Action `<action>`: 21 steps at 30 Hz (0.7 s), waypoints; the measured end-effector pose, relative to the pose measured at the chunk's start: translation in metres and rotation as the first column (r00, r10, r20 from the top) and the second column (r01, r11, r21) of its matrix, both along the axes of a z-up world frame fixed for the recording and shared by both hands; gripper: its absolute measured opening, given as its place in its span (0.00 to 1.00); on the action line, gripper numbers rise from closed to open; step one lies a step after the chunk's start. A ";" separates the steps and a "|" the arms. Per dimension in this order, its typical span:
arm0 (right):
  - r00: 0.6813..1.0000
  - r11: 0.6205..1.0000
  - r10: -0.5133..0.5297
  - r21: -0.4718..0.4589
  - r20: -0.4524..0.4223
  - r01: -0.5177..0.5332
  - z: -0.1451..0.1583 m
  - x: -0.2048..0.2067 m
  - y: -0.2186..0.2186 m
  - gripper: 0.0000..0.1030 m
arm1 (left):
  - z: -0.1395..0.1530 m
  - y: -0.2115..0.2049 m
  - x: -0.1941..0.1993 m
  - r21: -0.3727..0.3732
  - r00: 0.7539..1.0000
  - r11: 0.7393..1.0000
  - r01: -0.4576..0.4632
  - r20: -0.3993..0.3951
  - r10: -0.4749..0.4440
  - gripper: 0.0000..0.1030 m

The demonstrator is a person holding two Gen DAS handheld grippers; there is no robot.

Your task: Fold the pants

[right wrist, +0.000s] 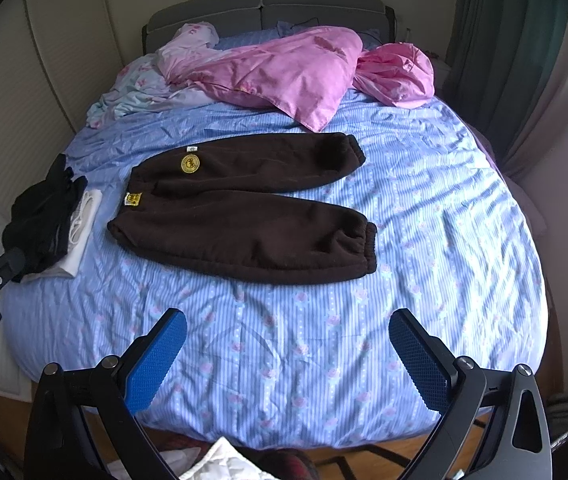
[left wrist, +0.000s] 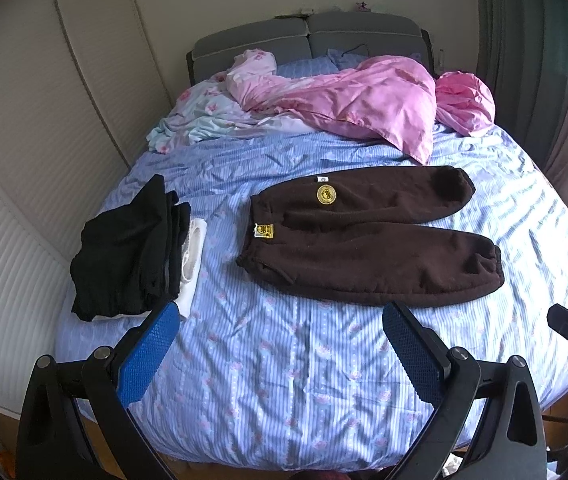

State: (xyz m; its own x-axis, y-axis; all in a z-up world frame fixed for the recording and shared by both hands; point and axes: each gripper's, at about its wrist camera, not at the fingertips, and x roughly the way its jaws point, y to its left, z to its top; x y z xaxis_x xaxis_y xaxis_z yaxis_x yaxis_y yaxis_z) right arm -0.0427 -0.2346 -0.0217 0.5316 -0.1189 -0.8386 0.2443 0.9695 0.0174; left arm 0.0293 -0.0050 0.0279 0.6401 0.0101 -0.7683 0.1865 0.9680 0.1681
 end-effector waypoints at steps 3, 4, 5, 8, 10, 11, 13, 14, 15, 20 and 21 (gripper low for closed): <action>1.000 1.000 -0.005 0.001 -0.003 0.005 0.001 0.001 0.001 1.00 | -0.003 0.004 0.000 -0.001 1.000 1.000 0.008 0.005 -0.008 1.00; 1.000 1.000 -0.008 0.002 -0.006 0.008 -0.005 0.009 -0.004 1.00 | -0.004 0.005 0.002 -0.001 1.000 1.000 0.011 0.006 -0.011 1.00; 1.000 1.000 -0.010 0.002 -0.007 0.010 -0.006 0.010 -0.004 1.00 | -0.005 0.006 0.003 -0.002 1.000 1.000 0.014 0.006 -0.014 1.00; 1.000 1.000 -0.022 0.003 -0.012 0.022 -0.009 0.013 -0.003 1.00 | -0.008 0.007 -0.001 -0.006 1.000 1.000 0.019 0.008 -0.019 1.00; 0.999 0.999 -0.034 -0.001 -0.015 0.034 -0.011 0.015 -0.001 1.00 | -0.009 0.010 0.002 -0.008 0.999 0.999 0.034 0.008 -0.034 1.00; 0.999 0.999 -0.040 -0.002 -0.016 0.040 -0.011 0.014 0.001 1.00 | -0.010 0.012 0.003 -0.008 0.999 0.999 0.041 0.008 -0.041 1.00; 0.998 0.998 -0.056 -0.011 -0.015 0.055 -0.009 0.013 0.008 1.00 | -0.012 0.016 0.007 -0.008 0.998 0.998 0.058 0.007 -0.058 1.00; 0.998 0.998 -0.065 -0.016 -0.016 0.065 -0.007 0.013 0.012 1.00 | -0.014 0.018 0.009 -0.008 0.998 0.998 0.067 0.006 -0.067 1.00; 0.997 0.997 -0.079 -0.020 -0.018 0.078 -0.007 0.013 0.015 1.00 | -0.016 0.021 0.012 -0.008 0.997 0.997 0.076 0.005 -0.076 1.00; 0.992 0.992 -0.125 -0.034 -0.027 0.124 -0.014 0.016 0.027 1.00 | -0.026 0.038 0.023 -0.004 0.993 0.993 0.117 -0.003 -0.117 1.00; 0.990 0.990 -0.135 -0.036 -0.026 0.134 -0.015 0.018 0.029 1.00 | -0.029 0.042 0.025 -0.002 0.993 0.993 0.120 0.001 -0.120 1.00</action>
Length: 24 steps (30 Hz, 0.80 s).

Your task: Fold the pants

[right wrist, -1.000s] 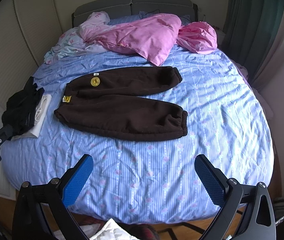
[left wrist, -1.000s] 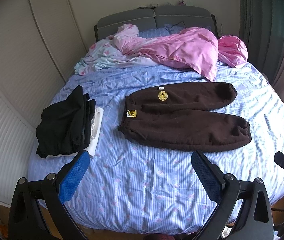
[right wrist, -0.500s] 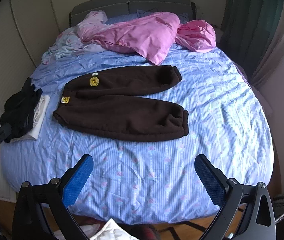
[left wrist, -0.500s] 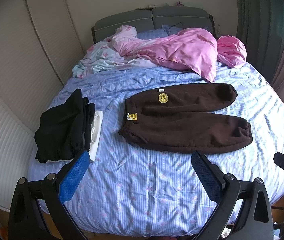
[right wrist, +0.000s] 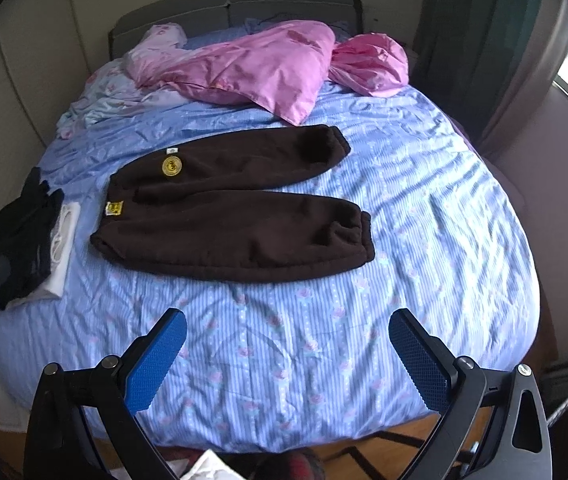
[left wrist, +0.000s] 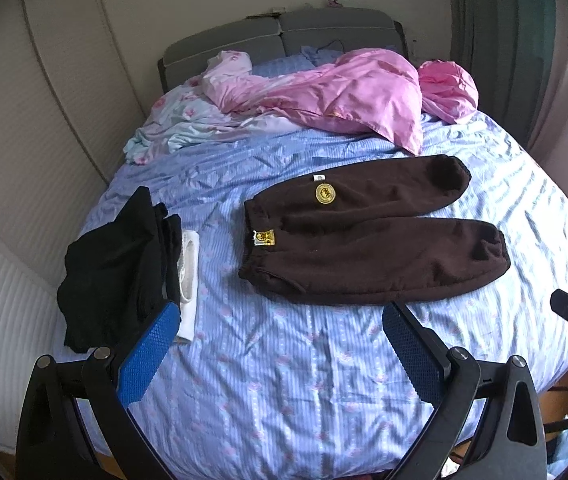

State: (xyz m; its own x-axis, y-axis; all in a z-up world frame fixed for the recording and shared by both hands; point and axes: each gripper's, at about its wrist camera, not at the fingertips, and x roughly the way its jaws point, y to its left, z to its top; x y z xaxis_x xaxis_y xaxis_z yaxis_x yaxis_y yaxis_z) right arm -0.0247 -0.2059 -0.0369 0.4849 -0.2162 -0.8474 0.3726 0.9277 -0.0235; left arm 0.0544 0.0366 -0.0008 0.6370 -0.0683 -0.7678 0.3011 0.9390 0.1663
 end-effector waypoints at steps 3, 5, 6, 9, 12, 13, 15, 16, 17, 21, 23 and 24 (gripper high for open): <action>1.000 1.000 -0.025 -0.010 0.009 0.025 -0.005 0.004 0.007 1.00 | -0.007 0.010 0.005 0.001 1.000 1.000 -0.010 0.021 0.010 1.00; 0.999 0.999 -0.040 -0.007 0.020 0.040 -0.010 0.006 0.010 1.00 | -0.014 0.015 0.010 -0.005 1.000 1.000 -0.026 0.015 0.026 1.00; 0.999 0.999 -0.044 -0.002 0.017 0.044 -0.012 0.008 0.011 1.00 | -0.018 0.017 0.014 -0.009 0.999 0.999 -0.036 0.007 0.036 1.00; 0.999 0.998 -0.052 0.032 0.014 0.052 -0.023 0.012 0.006 1.00 | -0.033 0.019 0.024 -0.012 0.997 0.998 -0.069 -0.019 0.069 1.00; 0.998 0.997 -0.057 0.045 -0.001 0.057 -0.036 0.021 -0.002 1.00 | -0.050 0.018 0.037 -0.016 0.992 0.994 -0.110 -0.061 0.108 1.00; 0.998 0.997 -0.063 0.050 -0.006 0.063 -0.040 0.025 -0.005 1.00 | -0.055 0.017 0.042 -0.025 0.989 0.992 -0.121 -0.084 0.119 1.00; 0.998 0.996 -0.065 0.065 -0.009 0.066 -0.048 0.032 -0.011 1.00 | -0.064 0.018 0.053 -0.050 0.982 0.988 -0.147 -0.123 0.140 1.00; 0.998 0.995 -0.068 0.074 -0.016 0.069 -0.053 0.038 -0.015 1.00 | -0.070 0.017 0.060 -0.053 0.978 0.985 -0.164 -0.137 0.155 1.00; 0.997 0.994 -0.071 0.085 -0.016 0.072 -0.058 0.043 -0.019 1.00 | -0.076 0.016 0.067 -0.057 0.975 0.983 -0.177 -0.149 0.167 1.00; 0.996 0.989 -0.089 0.117 -0.029 0.092 -0.077 0.063 -0.032 1.00 | -0.097 0.009 0.093 -0.057 0.966 0.979 -0.194 -0.184 0.181 1.00; 0.994 0.985 -0.098 0.136 -0.044 0.103 -0.090 0.078 -0.041 1.00 | -0.108 0.004 0.106 -0.044 0.964 0.981 -0.188 -0.199 0.176 1.00; 0.994 0.984 -0.102 0.141 -0.047 0.108 -0.094 0.082 -0.043 1.00 | -0.114 0.002 0.113 -0.047 0.962 0.982 -0.185 -0.214 0.171 1.00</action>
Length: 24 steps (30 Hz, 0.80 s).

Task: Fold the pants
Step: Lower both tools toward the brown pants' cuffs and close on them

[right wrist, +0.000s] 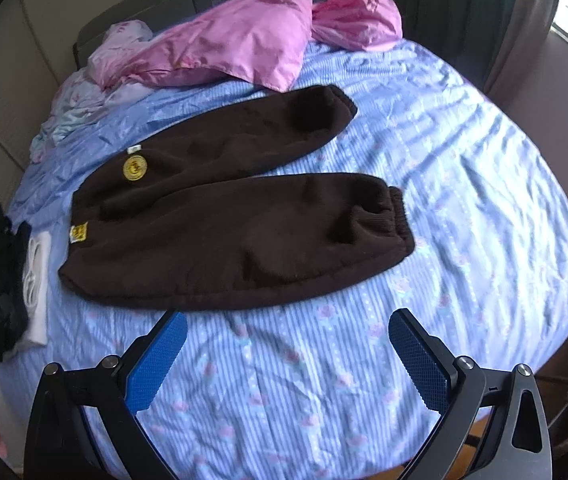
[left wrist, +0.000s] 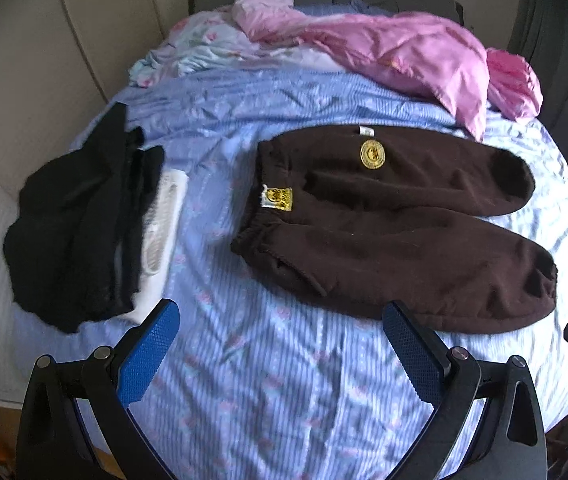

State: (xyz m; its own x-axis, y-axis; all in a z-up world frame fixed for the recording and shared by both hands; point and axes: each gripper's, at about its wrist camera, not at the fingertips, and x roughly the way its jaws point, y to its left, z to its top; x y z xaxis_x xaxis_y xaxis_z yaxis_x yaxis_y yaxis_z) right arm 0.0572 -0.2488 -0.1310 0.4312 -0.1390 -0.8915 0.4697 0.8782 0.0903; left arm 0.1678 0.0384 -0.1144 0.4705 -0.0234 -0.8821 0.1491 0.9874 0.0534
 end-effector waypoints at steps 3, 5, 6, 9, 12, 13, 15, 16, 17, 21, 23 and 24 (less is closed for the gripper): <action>1.000 0.999 -0.023 0.027 -0.019 0.023 -0.018 0.019 -0.011 1.00 | -0.019 -0.008 0.020 -0.010 0.999 1.000 -0.003 -0.037 0.003 1.00; 0.999 0.998 -0.040 0.051 -0.037 0.042 -0.034 0.031 -0.019 1.00 | -0.032 -0.012 0.032 -0.023 0.998 1.000 -0.012 -0.064 0.011 1.00; 0.998 0.997 -0.047 0.064 -0.042 0.050 -0.041 0.034 -0.023 1.00 | -0.041 -0.014 0.038 -0.039 0.996 0.999 -0.023 -0.087 0.019 1.00; 0.994 0.991 -0.083 0.099 -0.071 0.090 -0.060 0.043 -0.035 0.99 | -0.061 -0.016 0.051 -0.094 0.988 0.994 -0.055 -0.152 0.040 1.00; 0.987 0.981 -0.122 0.137 -0.102 0.135 -0.080 0.049 -0.046 0.99 | -0.083 -0.018 0.061 -0.113 0.976 0.990 -0.085 -0.208 0.061 0.99; 0.985 0.979 -0.131 0.142 -0.114 0.147 -0.087 0.051 -0.049 0.99 | -0.088 -0.018 0.063 -0.113 0.973 0.989 -0.091 -0.219 0.065 0.99; 0.981 0.977 -0.147 0.139 -0.130 0.165 -0.098 0.054 -0.052 0.97 | -0.098 -0.021 0.066 -0.111 0.969 0.988 -0.103 -0.236 0.075 0.97; 0.978 0.975 -0.154 0.138 -0.137 0.173 -0.104 0.056 -0.055 0.96 | -0.101 -0.022 0.068 -0.107 0.967 0.989 -0.105 -0.241 0.076 0.97; 0.976 0.975 -0.160 0.132 -0.146 0.180 -0.108 0.058 -0.056 0.94 | -0.105 -0.022 0.069 -0.103 0.967 0.989 -0.104 -0.243 0.076 0.96; 0.968 0.971 -0.177 0.125 -0.180 0.201 -0.127 0.069 -0.065 0.90 | -0.125 -0.027 0.077 -0.085 0.956 0.991 -0.099 -0.284 0.071 0.84; 0.963 0.969 -0.183 0.133 -0.196 0.211 -0.136 0.073 -0.072 0.88 | -0.130 -0.028 0.078 -0.089 0.953 0.990 -0.105 -0.295 0.074 0.82; 0.962 0.968 -0.185 0.133 -0.201 0.214 -0.139 0.075 -0.074 0.87 | -0.134 -0.029 0.079 -0.098 0.950 0.989 -0.110 -0.304 0.075 0.79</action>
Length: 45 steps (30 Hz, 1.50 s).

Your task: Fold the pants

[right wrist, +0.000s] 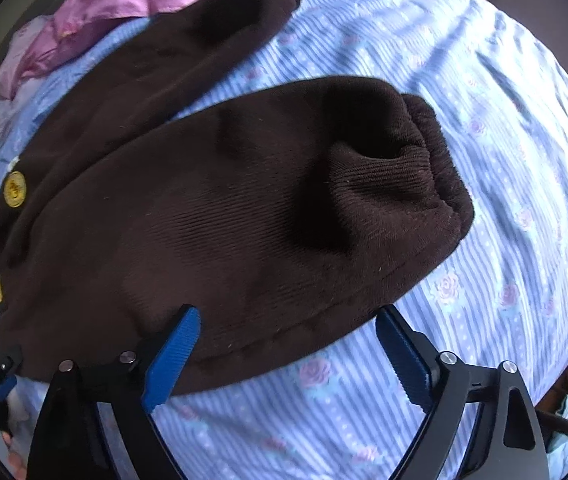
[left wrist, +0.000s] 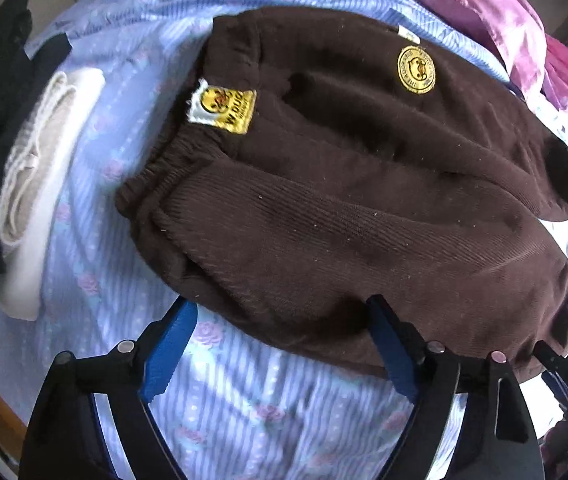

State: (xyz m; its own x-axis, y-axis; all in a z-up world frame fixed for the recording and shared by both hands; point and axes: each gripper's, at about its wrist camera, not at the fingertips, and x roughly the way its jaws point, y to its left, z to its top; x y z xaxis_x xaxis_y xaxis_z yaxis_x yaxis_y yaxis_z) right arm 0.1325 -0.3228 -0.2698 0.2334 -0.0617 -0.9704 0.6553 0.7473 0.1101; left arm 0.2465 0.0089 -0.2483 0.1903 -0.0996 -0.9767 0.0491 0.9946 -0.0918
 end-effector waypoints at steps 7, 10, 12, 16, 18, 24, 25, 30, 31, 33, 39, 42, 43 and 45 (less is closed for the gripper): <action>0.998 0.999 0.005 0.033 -0.058 -0.003 -0.024 0.016 -0.008 0.77 | -0.021 -0.004 0.004 -0.041 0.998 0.999 -0.016 -0.064 0.014 0.58; 0.998 1.000 0.018 0.017 -0.055 -0.017 -0.021 0.023 -0.006 0.59 | -0.014 -0.004 0.004 -0.049 0.999 0.999 -0.020 -0.051 0.018 0.44; 0.998 0.999 0.041 0.007 -0.050 -0.041 -0.015 0.027 -0.005 0.37 | -0.005 -0.005 0.003 -0.053 0.999 0.998 -0.019 -0.036 0.017 0.36; 0.998 0.999 0.051 0.014 -0.029 -0.051 -0.001 0.030 -0.005 0.20 | 0.010 -0.004 -0.009 -0.040 1.000 0.999 -0.005 -0.004 0.005 0.31; 0.999 0.999 0.043 0.022 -0.018 -0.043 0.007 0.027 -0.007 0.18 | 0.025 -0.005 -0.017 -0.023 1.000 1.000 0.013 0.024 -0.013 0.29; 0.996 0.995 0.089 0.044 0.002 -0.089 0.038 0.008 0.000 0.17 | 0.047 0.003 -0.049 0.009 0.997 0.999 0.053 0.064 -0.053 0.23; 0.995 0.994 0.100 0.045 0.003 -0.100 0.043 0.006 0.003 0.17 | 0.049 0.006 -0.053 0.006 0.997 0.999 0.049 0.063 -0.049 0.23; 0.992 0.992 0.122 0.026 0.024 -0.123 0.064 0.008 -0.004 0.17 | 0.069 0.010 -0.036 -0.018 0.996 1.000 0.007 0.091 -0.006 0.22; 0.992 0.993 0.116 0.015 0.049 -0.117 0.074 0.015 -0.008 0.17 | 0.076 0.003 -0.031 -0.014 0.995 1.000 -0.001 0.102 0.002 0.22; 0.991 0.995 0.099 0.014 0.088 -0.101 0.090 0.017 -0.012 0.17 | 0.092 -0.004 -0.020 -0.005 0.993 1.000 -0.018 0.116 0.018 0.22; 0.976 0.999 0.041 -0.002 0.213 -0.041 0.142 0.042 -0.030 0.17 | 0.130 -0.019 0.019 -0.025 0.987 0.999 -0.048 0.152 0.051 0.22; 0.966 1.000 0.013 0.003 0.259 -0.015 0.155 0.063 -0.037 0.17 | 0.145 -0.028 0.049 -0.041 0.980 0.998 -0.052 0.189 0.059 0.22; 0.962 1.000 0.008 0.000 0.271 -0.008 0.159 0.063 -0.039 0.17 | 0.149 -0.032 0.060 -0.044 0.978 0.998 -0.054 0.198 0.062 0.22; 0.959 1.000 0.002 -0.002 0.283 -0.002 0.162 0.078 -0.048 0.17 | 0.153 -0.039 0.082 -0.047 0.974 0.997 -0.053 0.216 0.062 0.22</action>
State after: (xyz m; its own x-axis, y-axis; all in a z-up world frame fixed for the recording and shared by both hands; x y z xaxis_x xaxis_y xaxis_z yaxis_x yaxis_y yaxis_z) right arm 0.2105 -0.3706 -0.1078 0.4985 -0.0623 -0.8647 0.5960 0.7489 0.2896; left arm 0.3284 -0.0301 -0.0949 0.4040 -0.1213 -0.9067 0.0151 0.9919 -0.1260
